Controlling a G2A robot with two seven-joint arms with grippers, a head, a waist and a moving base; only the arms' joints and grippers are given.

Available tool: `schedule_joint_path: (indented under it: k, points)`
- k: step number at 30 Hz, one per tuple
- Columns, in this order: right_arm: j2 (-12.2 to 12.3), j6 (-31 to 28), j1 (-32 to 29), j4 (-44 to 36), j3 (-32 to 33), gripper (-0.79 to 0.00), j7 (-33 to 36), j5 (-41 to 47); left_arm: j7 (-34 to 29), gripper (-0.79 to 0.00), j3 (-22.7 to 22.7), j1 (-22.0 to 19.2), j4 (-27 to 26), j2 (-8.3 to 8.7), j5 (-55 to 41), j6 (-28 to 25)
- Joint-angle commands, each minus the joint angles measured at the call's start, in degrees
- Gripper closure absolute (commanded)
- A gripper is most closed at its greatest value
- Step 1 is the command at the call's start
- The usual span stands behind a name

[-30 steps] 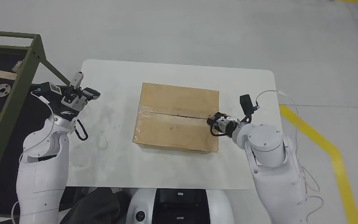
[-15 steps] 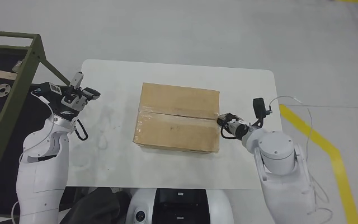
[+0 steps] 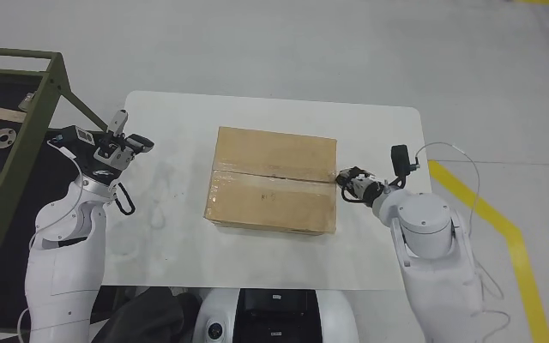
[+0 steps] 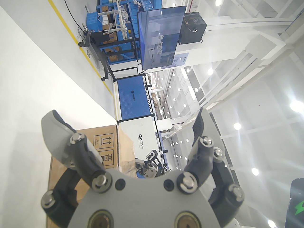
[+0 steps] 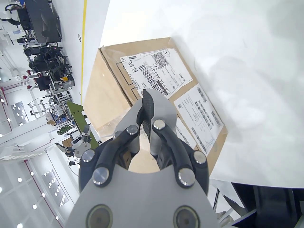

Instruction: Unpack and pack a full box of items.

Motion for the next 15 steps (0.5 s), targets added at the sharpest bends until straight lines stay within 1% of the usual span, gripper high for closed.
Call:
schedule_joint_path:
  k: [1,15]
  points:
    - [0.1,0.0,0.0,0.4,0.2,0.0,-0.3,0.3,0.0,-0.785,0.0,0.0,0.0,0.0,0.0,0.0]
    - [0.8,-1.0,0.6,1.8,-1.1,0.0,-0.7,2.1,0.0,-0.785,0.0,0.0,0.0,0.0,0.0,0.0]
